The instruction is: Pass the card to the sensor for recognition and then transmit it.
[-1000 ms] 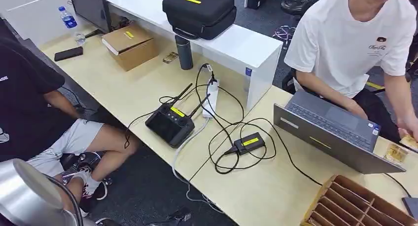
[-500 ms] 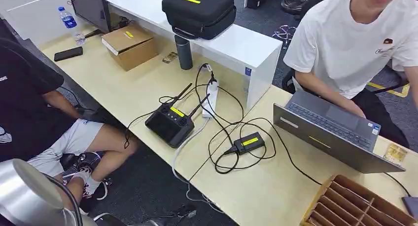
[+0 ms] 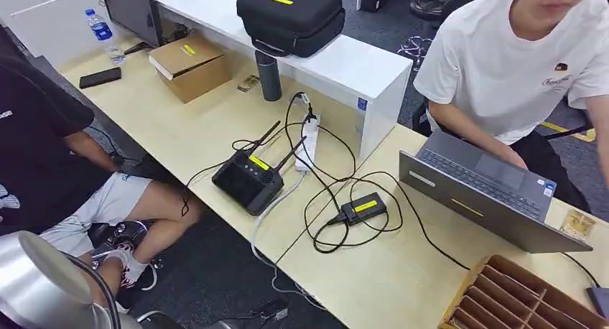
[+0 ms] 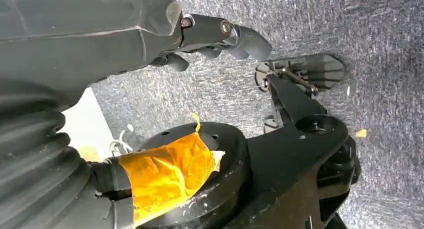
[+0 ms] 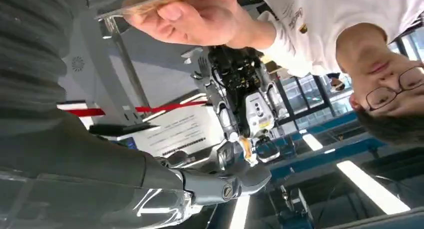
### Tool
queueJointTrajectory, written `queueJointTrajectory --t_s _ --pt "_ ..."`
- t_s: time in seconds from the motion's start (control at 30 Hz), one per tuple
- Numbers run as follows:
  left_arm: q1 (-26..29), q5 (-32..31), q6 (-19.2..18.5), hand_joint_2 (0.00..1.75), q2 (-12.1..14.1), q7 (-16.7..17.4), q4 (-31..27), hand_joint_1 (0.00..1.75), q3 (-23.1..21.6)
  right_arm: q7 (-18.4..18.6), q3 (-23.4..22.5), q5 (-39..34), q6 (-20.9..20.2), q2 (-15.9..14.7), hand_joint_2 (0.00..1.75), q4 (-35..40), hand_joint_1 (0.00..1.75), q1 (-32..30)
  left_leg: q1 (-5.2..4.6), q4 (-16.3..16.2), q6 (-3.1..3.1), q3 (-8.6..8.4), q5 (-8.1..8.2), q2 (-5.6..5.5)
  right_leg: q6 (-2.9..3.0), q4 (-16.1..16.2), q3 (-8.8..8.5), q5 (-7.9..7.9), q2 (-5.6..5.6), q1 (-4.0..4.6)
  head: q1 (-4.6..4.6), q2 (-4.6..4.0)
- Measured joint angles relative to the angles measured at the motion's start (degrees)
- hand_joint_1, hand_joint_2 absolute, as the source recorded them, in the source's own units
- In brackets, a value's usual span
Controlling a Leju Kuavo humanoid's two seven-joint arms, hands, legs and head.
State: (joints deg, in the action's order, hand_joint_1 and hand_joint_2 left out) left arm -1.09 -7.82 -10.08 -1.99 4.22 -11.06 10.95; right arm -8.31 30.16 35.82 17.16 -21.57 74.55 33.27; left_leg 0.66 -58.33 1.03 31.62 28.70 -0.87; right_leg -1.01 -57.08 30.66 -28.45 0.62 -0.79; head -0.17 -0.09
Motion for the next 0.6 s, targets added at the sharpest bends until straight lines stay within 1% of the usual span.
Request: queueJointTrajectory --t_s 0.23,0.53,0.6 --pt "0.0 0.0 -0.6 1.75 -0.2 0.4 0.0 0.0 0.0 -1.1 1.4 -1.9 0.1 0.7 1.75 -0.9 1.75 -0.4 0.0 0.0 0.0 0.0 0.0 0.0 0.0 0.0 0.01 0.0 0.0 0.0 0.0 0.0" --pt "0.0 0.1 -0.6 1.75 -0.2 0.4 0.0 0.0 0.0 -1.2 1.5 -3.4 0.1 0.7 1.75 -1.0 1.75 -0.8 0.0 0.0 0.0 0.01 0.0 0.0 0.0 0.0 0.03 0.0 0.0 0.0 0.02 0.0" --pt "0.1 0.1 -0.9 1.75 -0.2 -0.1 0.0 0.0 0.0 -1.2 1.5 -3.8 0.0 0.7 1.75 -1.0 1.75 -0.9 0.0 0.0 0.0 0.01 0.0 0.0 0.0 0.0 0.04 0.0 0.0 0.0 0.0 0.0"
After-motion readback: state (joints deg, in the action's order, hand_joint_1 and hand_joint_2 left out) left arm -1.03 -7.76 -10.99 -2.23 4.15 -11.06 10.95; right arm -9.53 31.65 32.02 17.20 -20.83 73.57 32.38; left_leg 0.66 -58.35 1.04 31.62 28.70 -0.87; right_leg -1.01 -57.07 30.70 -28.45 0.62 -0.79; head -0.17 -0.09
